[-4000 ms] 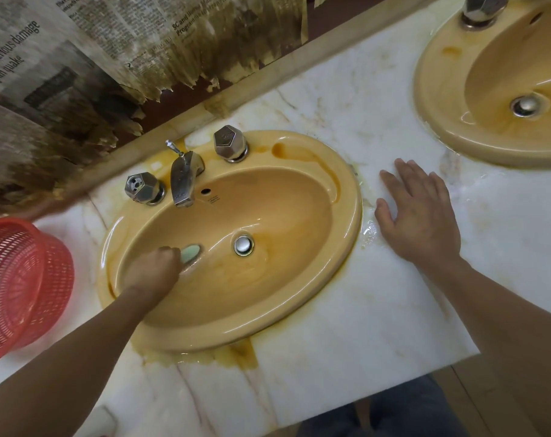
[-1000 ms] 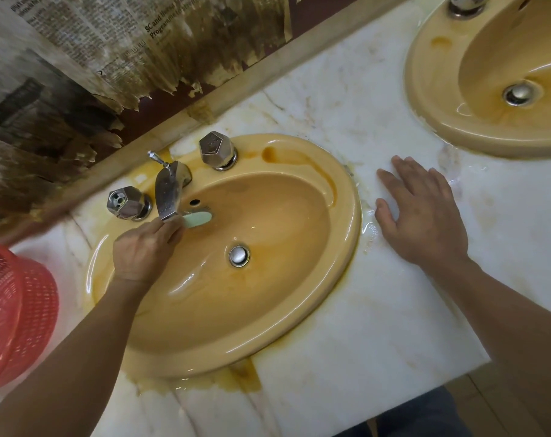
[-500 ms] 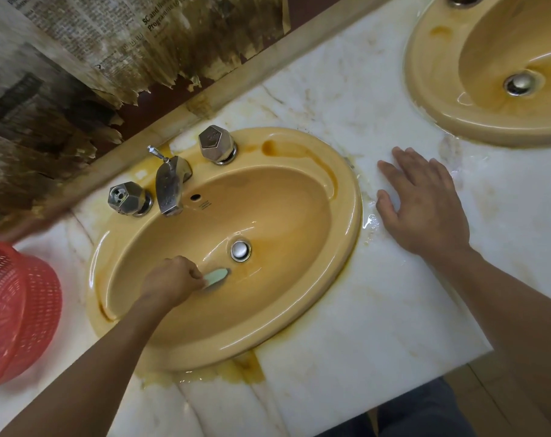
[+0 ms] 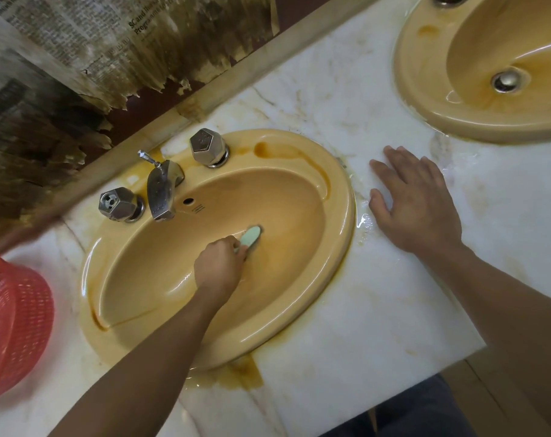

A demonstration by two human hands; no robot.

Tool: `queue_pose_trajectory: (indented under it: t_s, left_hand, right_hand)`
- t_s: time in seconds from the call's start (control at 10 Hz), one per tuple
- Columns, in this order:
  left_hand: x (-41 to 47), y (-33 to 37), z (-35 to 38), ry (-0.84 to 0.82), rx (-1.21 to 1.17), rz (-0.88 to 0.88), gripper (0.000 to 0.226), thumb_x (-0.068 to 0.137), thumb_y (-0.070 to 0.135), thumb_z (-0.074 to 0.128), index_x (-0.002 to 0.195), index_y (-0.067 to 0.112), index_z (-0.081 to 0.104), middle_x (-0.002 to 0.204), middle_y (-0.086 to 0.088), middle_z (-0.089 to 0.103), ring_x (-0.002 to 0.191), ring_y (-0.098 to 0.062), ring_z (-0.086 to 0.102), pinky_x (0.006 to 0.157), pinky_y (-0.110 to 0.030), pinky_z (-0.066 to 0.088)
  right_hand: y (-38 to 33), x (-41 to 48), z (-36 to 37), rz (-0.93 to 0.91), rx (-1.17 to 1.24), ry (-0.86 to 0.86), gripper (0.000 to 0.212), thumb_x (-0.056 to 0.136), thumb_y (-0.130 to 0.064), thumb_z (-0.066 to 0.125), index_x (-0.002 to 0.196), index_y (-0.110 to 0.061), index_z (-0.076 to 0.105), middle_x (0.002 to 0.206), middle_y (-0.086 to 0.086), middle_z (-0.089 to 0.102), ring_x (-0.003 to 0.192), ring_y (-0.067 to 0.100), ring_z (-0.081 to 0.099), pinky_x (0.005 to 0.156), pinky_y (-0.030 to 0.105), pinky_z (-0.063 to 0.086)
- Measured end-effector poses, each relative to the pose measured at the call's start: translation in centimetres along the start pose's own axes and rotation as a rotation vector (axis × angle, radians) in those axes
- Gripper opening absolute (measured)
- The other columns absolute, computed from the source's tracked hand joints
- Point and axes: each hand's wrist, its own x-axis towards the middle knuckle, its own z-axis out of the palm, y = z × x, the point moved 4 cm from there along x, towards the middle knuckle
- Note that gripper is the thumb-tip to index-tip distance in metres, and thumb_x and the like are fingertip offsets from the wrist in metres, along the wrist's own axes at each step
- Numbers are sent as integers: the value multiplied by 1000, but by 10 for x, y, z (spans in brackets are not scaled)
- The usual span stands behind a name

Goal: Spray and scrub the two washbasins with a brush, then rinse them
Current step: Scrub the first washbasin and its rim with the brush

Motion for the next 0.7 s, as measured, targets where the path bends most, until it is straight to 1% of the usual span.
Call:
queue_pose_trajectory:
  t_s: [0.1, 0.2, 0.3, 0.4, 0.5, 0.6, 0.7]
  left_hand:
    - [0, -8, 5, -141, -86, 48, 19, 93, 46, 69, 102, 31, 76, 99, 6, 71, 91, -23, 63, 68, -32, 44]
    - [-5, -25, 2, -197, -13, 96, 18, 92, 49, 70, 102, 36, 77, 88, 4, 68, 84, -21, 61, 62, -31, 38]
    - [-2, -34, -3, -74, 25, 13, 22, 94, 51, 66, 106, 35, 75, 99, -1, 71, 96, -27, 63, 69, -35, 43]
    - [-11, -32, 7, -67, -73, -21, 23, 94, 49, 66, 106, 32, 76, 95, -2, 71, 90, -28, 63, 69, -35, 46]
    - [-14, -37, 10, -90, -38, -4, 22, 93, 48, 68, 106, 32, 75, 96, -1, 71, 92, -27, 62, 68, -35, 44]
    - [-6, -37, 5, -53, -13, -59, 25, 94, 48, 67, 109, 30, 76, 102, -3, 72, 99, -28, 62, 73, -36, 49]
    - [-15, -24, 10, -58, -126, -71, 25, 93, 47, 68, 106, 28, 77, 91, 1, 70, 86, -24, 61, 68, -34, 45]
  right_hand:
    - [0, 0, 0, 0, -2, -6, 53, 100, -39, 41, 147, -16, 50, 160, 9, 38, 150, 26, 30, 122, 48, 22]
    - [-1, 0, -1, 5, -3, -6, 53, 100, -39, 41, 147, -16, 50, 160, 9, 39, 150, 26, 31, 122, 48, 22]
    - [-1, 0, -2, 10, 2, -6, 53, 100, -39, 41, 147, -16, 50, 160, 9, 39, 150, 26, 31, 122, 48, 22]
    - [-1, 0, -2, 10, 0, -4, 53, 100, -39, 41, 147, -16, 51, 159, 9, 39, 150, 25, 31, 123, 48, 21]
    - [-1, 0, -2, 13, -8, -10, 54, 100, -39, 40, 147, -16, 50, 160, 9, 38, 150, 25, 30, 123, 48, 21]
    - [-1, 0, -2, 12, -9, -21, 54, 100, -40, 39, 148, -16, 49, 160, 9, 38, 151, 25, 30, 123, 48, 21]
    - [-1, 0, -2, 20, -5, -24, 54, 100, -40, 38, 148, -17, 49, 160, 8, 38, 151, 24, 29, 123, 48, 20]
